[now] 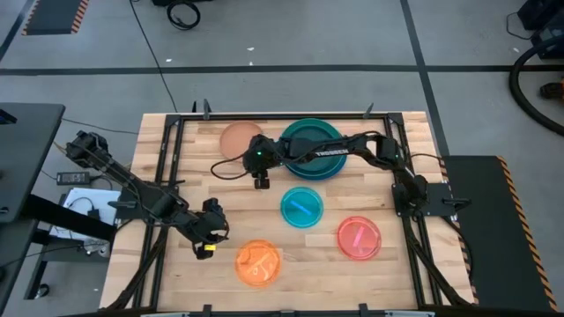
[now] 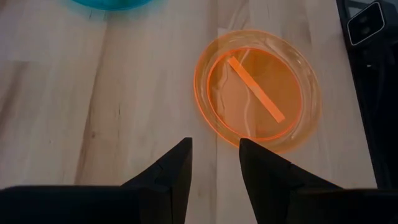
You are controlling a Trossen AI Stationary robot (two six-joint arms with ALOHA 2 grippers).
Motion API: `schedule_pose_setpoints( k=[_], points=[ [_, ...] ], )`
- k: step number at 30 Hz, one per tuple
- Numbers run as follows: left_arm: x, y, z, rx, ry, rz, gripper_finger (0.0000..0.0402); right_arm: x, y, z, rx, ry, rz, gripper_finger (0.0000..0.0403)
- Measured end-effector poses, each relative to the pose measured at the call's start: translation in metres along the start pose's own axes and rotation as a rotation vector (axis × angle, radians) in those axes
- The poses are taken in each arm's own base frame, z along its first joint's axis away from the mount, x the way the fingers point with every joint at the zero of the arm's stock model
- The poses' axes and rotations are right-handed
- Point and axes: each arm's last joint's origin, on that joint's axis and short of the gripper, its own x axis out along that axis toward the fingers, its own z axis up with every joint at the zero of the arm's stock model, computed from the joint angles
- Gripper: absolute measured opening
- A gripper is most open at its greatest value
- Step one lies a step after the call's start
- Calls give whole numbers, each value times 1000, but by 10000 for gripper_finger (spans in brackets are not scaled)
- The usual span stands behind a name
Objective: Stack plastic plates
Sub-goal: Stack the brown plate on top of the dark green plate
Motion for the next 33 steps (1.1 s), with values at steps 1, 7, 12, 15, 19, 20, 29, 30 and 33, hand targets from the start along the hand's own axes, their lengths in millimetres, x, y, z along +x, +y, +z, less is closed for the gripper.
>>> schedule_pose_setpoints(
  k=[1, 7, 12, 15, 19, 20, 29, 30, 33],
  points=[
    [0, 0, 0, -9, 0, 0, 141, 4, 0, 0, 0, 2, 0, 173],
    [0, 0, 0, -30, 0, 0, 141, 24, -3, 1, 7, 33, -67, 173],
    [0, 1, -2, -46, 17, 13, 141, 37, -5, 1, 5, 103, -128, 173],
    [0, 1, -2, -53, 16, 13, 141, 47, -7, -1, 11, 140, -150, 173],
    [0, 1, -2, -59, 21, 6, 141, 55, -10, -4, 32, 195, -170, 173],
    [0, 1, -2, -61, 27, -2, 141, 56, -12, -6, 43, 205, -171, 173],
    [0, 0, -3, -62, 58, -43, 141, 55, -27, -18, 151, 284, -179, 161],
    [0, -1, -3, -62, 60, -47, 141, 54, -28, -19, 153, 291, -179, 159],
    [0, -1, -3, -62, 62, -51, 141, 54, -29, -22, 162, 313, -177, 151]
  ],
)
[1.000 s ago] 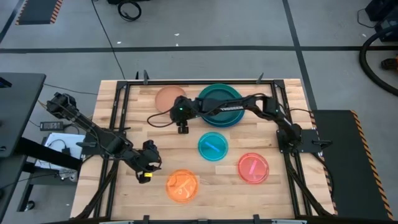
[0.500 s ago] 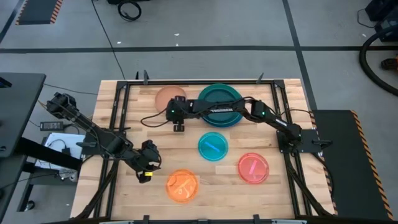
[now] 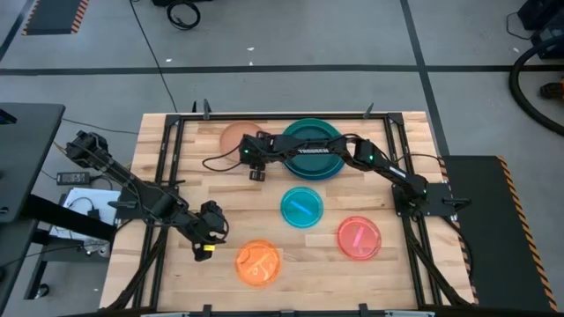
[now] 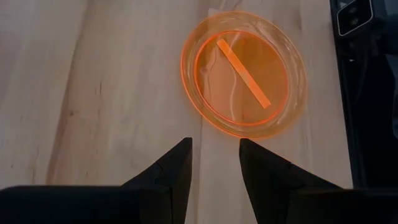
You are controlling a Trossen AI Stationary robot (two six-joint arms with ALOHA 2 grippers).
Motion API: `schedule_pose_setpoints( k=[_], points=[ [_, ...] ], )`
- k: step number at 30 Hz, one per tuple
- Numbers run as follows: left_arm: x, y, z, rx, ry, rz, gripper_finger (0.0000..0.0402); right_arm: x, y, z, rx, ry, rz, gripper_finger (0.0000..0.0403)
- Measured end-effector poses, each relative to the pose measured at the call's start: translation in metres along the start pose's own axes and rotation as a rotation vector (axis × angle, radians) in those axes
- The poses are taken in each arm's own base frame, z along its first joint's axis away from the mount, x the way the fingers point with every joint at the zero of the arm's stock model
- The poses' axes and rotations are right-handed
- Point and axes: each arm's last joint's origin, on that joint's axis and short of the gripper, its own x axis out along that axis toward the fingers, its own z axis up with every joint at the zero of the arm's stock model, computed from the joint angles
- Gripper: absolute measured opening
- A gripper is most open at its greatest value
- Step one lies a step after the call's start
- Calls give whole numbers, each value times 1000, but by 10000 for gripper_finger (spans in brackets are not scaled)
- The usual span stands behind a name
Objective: Stack plastic plates
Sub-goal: Stack the brown plate on top of the dark green plate
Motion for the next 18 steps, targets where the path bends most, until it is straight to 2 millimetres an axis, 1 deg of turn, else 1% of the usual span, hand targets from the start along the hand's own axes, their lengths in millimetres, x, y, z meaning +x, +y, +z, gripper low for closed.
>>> schedule_pose_setpoints(
  k=[7, 18],
  points=[
    [0, 0, 0, 0, 4, -6, 141, 0, 0, -3, -1, 27, 18, 118],
    [0, -2, 1, -3, 4, -31, 141, 1, -1, -5, -31, 42, 39, 39]
  ],
)
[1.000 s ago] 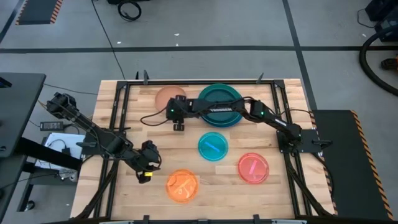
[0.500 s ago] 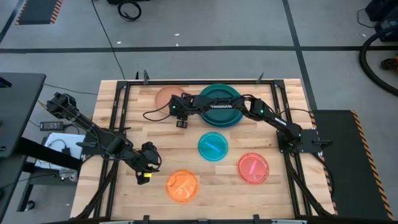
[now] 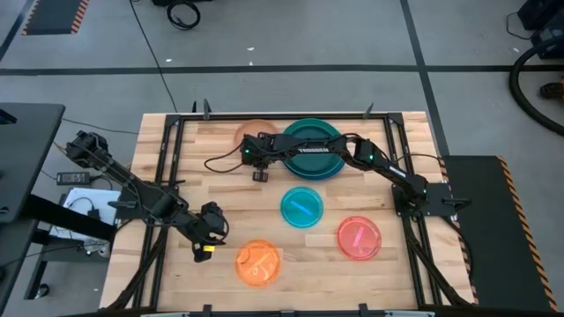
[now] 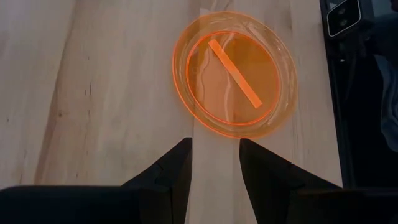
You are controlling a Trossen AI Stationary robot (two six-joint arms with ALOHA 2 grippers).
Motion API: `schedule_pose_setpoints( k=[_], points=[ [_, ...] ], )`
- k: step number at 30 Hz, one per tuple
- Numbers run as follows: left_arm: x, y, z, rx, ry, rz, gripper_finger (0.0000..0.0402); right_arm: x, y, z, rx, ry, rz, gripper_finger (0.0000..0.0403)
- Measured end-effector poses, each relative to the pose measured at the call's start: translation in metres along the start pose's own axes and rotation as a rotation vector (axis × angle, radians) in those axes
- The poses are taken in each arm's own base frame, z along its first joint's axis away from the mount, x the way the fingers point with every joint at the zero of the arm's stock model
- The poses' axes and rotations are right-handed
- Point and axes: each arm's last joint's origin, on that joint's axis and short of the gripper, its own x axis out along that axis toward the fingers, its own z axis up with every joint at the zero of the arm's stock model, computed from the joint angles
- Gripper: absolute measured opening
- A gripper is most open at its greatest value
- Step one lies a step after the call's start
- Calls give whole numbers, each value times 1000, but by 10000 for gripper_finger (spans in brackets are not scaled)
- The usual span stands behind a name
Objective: Stack plastic plates
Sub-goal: Stack the brown plate on top of the dark green plate
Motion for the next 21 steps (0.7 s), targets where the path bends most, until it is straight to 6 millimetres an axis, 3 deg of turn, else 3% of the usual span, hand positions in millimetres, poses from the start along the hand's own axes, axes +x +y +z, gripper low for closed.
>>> schedule_pose_setpoints(
  k=[5, 16, 21],
  points=[
    [0, 0, 0, 1, 0, 0, 141, -1, 5, 0, -70, 5, 20, 11],
    [0, 0, 0, -9, -1, 0, 141, -9, 30, 4, -237, 10, -1, 20],
    [0, -3, -1, -12, -7, -12, 141, -27, 31, 10, -245, -3, -61, 19]
  ],
)
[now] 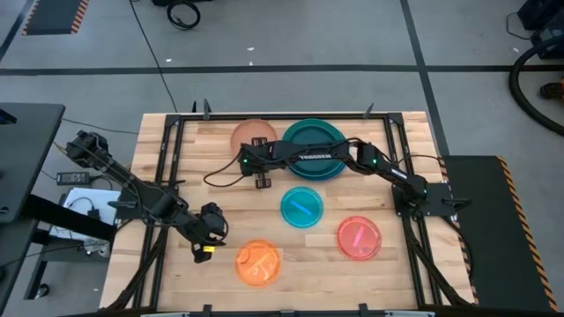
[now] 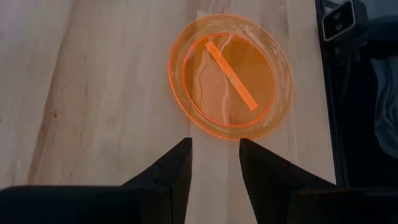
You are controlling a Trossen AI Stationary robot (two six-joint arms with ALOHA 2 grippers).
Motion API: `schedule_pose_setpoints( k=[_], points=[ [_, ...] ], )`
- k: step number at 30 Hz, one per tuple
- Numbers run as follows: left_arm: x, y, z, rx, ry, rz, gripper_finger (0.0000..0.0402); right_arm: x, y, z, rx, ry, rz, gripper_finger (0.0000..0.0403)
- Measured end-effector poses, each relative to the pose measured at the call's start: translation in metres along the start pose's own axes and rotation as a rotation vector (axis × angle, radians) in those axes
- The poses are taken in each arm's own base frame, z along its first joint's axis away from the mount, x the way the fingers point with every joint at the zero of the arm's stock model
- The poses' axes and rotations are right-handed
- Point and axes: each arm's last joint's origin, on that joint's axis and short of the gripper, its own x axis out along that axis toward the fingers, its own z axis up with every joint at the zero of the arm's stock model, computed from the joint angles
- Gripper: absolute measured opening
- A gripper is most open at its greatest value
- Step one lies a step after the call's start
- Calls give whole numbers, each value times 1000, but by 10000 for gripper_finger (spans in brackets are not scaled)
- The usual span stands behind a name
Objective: Stack plastic plates
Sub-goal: Stack the brown plate on top of the dark green plate
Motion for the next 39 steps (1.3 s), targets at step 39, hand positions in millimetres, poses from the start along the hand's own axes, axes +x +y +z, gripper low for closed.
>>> schedule_pose_setpoints(
  k=[39],
  points=[
    [-2, 4, 0, 239, -127, 222, 141, -41, -24, -31, 396, 302, -124, 17]
  ],
)
